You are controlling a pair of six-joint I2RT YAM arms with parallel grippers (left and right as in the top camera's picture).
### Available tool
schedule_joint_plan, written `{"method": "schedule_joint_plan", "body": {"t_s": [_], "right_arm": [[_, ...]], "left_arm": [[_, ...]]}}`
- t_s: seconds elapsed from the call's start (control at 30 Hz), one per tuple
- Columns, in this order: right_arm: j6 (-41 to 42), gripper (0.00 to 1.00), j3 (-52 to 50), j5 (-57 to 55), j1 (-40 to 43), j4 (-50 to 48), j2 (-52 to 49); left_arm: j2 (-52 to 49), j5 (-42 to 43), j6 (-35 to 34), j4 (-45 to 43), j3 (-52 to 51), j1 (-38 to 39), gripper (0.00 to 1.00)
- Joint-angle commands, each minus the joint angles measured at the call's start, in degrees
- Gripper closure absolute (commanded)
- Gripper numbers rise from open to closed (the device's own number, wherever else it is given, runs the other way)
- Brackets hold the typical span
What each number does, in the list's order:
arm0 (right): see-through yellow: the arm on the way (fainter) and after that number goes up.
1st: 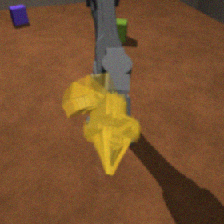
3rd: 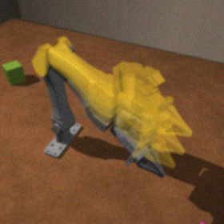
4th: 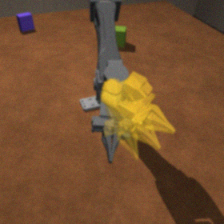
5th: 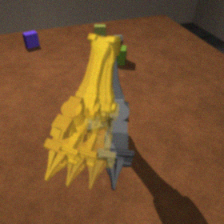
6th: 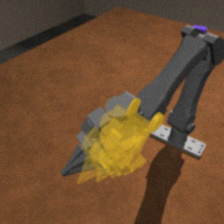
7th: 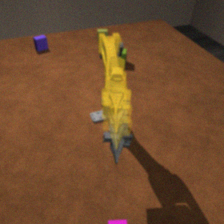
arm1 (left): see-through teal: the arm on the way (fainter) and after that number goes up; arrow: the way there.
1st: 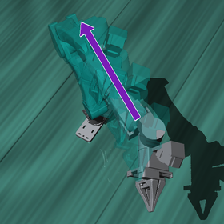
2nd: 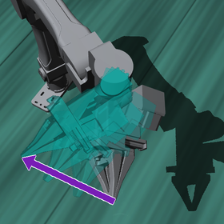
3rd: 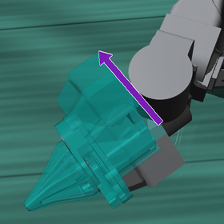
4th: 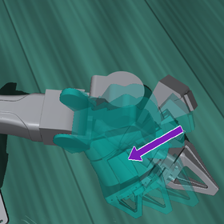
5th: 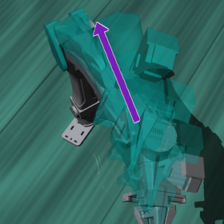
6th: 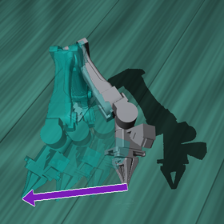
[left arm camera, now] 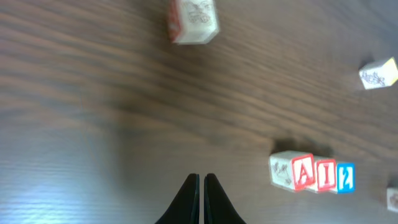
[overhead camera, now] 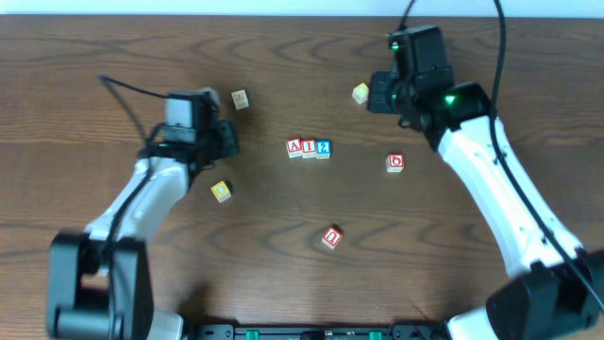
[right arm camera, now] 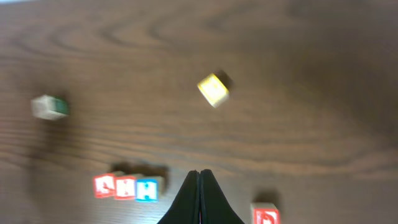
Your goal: Spell out Ai2
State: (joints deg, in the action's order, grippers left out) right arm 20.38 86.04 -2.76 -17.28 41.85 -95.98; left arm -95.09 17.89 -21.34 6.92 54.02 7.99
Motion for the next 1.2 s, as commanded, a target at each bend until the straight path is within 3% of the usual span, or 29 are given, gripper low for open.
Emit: {"method": "schedule_joint_plan", "body": {"t_s": [0.0,0.33,0.63,1.17], "right_arm": [[-0.28,0.99,-1.09,4.79,1.18,1.11,-3.32],[-0.31,0.99,-1.09,7.74,1.46,1.22,-9.68],[-0.76,0.99,-1.09,7.74,1.46,1.29,-9.79],[-1.2,0.99,-1.09,7.72,1.46,1.42,-9.79]], "left_arm": [[-5.33,3.39,-4.87,-3.78,0.66,2.16,0.94],[-13.4,4.74,-7.3,-7.87,4.83,6.71,0.94],[-13.9,3.06,-7.58,-9.7,4.98,10.78,0.94],[-15.13,-0.28,-11.47,-9.07,4.98,10.91,0.94]]}}
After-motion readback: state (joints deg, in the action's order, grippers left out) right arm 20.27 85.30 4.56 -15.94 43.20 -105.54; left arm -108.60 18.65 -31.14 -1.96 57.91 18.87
